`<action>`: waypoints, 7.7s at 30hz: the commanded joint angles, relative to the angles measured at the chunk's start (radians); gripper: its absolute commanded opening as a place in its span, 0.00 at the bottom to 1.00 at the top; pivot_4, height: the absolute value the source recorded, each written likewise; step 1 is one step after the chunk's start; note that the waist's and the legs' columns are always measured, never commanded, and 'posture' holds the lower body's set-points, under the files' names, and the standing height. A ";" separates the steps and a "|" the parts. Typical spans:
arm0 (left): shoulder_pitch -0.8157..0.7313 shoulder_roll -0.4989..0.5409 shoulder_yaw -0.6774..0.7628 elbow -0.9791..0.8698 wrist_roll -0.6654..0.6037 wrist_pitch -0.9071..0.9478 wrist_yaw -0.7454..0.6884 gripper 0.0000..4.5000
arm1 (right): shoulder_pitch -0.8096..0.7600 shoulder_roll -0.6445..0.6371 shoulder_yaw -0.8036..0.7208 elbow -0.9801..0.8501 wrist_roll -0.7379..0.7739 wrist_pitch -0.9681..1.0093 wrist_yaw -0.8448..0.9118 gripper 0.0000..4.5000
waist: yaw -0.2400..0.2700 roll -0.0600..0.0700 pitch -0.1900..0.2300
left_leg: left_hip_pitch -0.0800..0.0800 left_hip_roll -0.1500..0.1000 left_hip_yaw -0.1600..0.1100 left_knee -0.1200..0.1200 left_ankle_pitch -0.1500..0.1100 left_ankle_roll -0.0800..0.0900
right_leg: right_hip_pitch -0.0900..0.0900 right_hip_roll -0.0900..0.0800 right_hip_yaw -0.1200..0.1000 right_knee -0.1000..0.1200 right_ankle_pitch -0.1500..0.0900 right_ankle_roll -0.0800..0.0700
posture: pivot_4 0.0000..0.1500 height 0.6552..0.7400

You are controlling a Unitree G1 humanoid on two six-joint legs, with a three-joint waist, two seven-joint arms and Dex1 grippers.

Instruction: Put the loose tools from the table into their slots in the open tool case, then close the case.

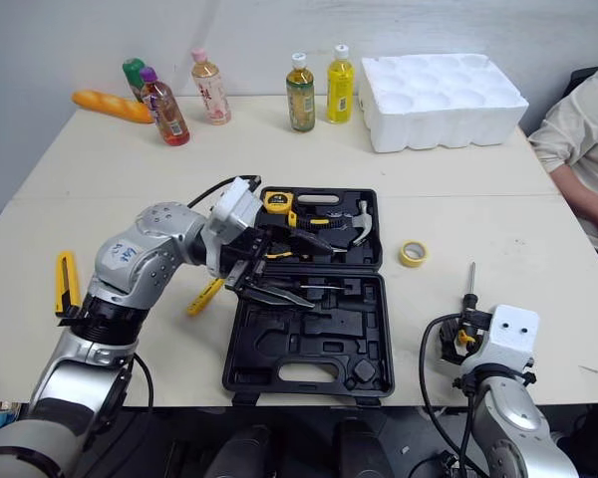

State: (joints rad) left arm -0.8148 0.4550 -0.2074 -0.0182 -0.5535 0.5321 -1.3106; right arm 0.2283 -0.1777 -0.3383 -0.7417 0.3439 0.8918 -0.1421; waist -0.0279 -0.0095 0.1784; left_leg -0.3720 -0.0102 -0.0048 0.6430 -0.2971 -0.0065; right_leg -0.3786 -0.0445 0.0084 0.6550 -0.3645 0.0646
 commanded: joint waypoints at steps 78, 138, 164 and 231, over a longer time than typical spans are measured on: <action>0.506 0.386 0.247 -0.318 0.097 -0.045 0.211 1.00 | -0.961 -0.782 0.775 0.457 -0.019 -0.153 1.408 0.23 | 0.007 -0.005 0.007 | -0.006 0.003 -0.005 0.004 -0.008 0.006 | 0.000 -0.001 -0.005 -0.011 0.000 -0.001 | 1.00 1.00; 0.371 0.295 0.130 -0.252 0.089 -0.065 0.175 1.00 | -0.709 -0.424 0.448 0.585 0.077 -0.460 1.298 0.36 | 0.002 -0.005 0.007 | -0.005 0.003 -0.006 0.008 -0.007 0.006 | 0.002 0.000 -0.005 -0.006 0.000 0.000 | 1.00 1.00; 0.316 0.283 0.119 -0.207 0.095 -0.044 0.153 1.00 | -0.661 -0.456 0.705 0.772 -0.251 -0.411 1.164 0.01 | -0.001 -0.015 0.001 | 0.003 0.003 -0.006 0.008 -0.007 0.006 | 0.008 0.000 -0.004 -0.002 0.000 -0.001 | 1.00 1.00; 0.705 0.198 0.417 -0.488 0.000 0.547 1.011 1.00 | -0.636 -0.798 0.176 0.156 0.568 -0.119 1.149 0.98 | 0.009 -0.006 0.007 | -0.002 0.003 -0.008 0.004 -0.010 0.006 | 0.003 0.001 -0.005 -0.007 -0.001 -0.004 | 1.00 1.00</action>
State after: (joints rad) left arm -0.0925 0.6462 0.2167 -0.4982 -0.5762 1.0738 -0.3161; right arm -0.4036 -0.9660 -0.1555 -0.5777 0.9204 0.7864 0.9919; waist -0.0185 -0.0153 0.1854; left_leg -0.3744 -0.0068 -0.0129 0.6470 -0.3070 -0.0005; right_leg -0.3753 -0.0438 0.0034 0.6475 -0.3652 0.0607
